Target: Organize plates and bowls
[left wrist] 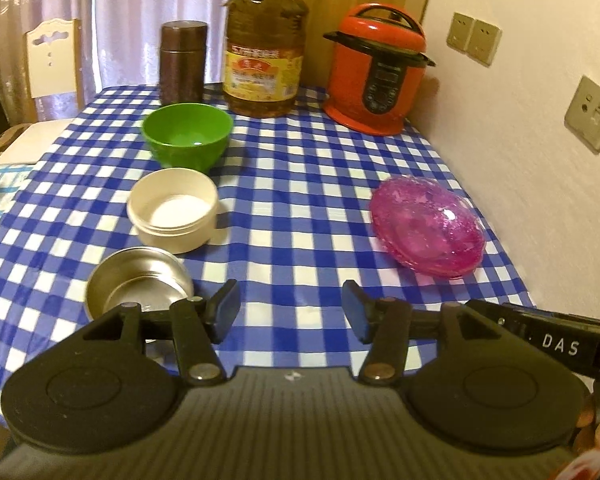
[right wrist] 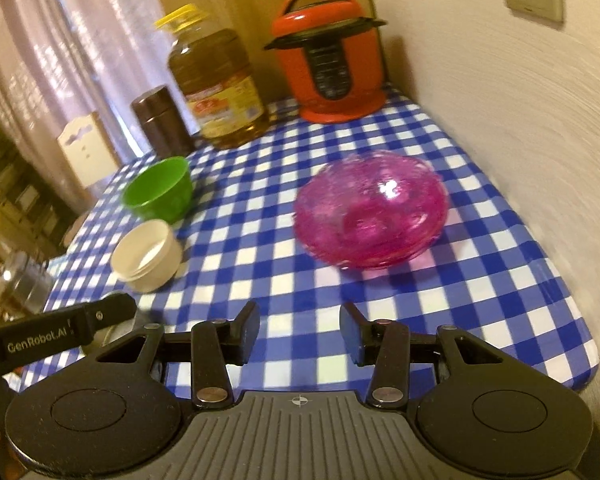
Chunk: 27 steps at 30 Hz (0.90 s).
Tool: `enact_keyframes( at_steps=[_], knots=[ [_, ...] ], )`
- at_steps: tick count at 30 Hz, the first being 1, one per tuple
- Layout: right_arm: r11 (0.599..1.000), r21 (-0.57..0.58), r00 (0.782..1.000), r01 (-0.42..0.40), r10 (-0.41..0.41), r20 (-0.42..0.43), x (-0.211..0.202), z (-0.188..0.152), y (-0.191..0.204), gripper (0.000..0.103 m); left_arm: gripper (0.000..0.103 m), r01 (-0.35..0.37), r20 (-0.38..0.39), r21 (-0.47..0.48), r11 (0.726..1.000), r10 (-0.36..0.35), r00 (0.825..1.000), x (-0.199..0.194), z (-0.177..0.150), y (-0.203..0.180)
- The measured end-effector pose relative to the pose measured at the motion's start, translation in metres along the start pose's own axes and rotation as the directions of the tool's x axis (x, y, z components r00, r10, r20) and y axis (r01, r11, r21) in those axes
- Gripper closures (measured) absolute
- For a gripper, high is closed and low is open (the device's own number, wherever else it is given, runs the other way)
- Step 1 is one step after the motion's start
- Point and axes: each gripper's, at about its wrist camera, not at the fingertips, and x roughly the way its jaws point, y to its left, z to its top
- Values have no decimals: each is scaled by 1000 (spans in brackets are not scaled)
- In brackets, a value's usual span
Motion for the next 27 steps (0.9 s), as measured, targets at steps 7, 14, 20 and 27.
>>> enact_keyframes(
  at_steps=[7, 14, 20, 27],
  knots=[
    [998, -66, 1000, -22, 20, -20, 3, -4, 28, 58, 51, -35, 13, -21, 999, 35, 999, -14, -3, 24],
    [994, -100, 999, -42, 39, -31, 8, -3, 46, 57, 51, -47, 13, -49, 998, 48, 999, -21, -3, 47],
    [991, -121, 998, -57, 53, -38, 15, 0, 61, 56, 51, -58, 12, -64, 996, 59, 998, -23, -2, 64],
    [987, -141, 996, -76, 69, -56, 27, 2, 78, 55, 51, -71, 20, -81, 994, 73, 997, -23, 4, 81]
  ],
)
